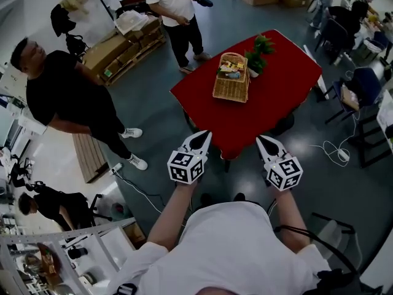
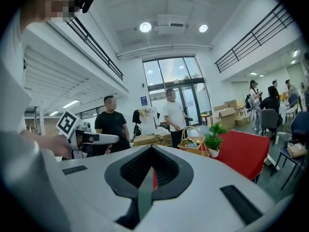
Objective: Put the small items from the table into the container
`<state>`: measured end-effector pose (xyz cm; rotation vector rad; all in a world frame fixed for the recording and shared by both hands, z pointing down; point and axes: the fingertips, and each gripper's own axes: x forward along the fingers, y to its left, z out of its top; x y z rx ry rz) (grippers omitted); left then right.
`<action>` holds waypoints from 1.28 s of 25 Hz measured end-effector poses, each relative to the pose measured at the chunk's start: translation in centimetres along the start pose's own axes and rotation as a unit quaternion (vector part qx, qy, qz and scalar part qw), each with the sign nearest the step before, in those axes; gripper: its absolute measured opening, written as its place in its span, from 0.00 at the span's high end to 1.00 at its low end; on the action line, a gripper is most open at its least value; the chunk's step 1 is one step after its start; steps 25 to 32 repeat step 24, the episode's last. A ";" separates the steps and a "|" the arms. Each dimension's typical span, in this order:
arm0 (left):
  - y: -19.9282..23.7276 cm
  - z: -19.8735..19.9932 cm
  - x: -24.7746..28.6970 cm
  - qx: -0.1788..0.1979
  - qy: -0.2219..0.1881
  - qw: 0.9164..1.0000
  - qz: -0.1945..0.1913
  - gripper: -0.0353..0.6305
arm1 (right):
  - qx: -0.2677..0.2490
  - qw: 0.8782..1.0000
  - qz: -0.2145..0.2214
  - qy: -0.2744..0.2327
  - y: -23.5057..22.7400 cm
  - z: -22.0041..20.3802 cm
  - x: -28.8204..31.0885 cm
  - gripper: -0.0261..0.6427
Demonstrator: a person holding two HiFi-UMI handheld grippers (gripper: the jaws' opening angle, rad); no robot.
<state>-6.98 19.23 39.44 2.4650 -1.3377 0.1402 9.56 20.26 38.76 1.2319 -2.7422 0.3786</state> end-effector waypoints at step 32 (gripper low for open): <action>1.7 1.3 0.2 0.000 -0.013 1.000 -0.010 0.94 | 0.015 1.000 0.005 -0.007 1.0 1.2 2.8 0.94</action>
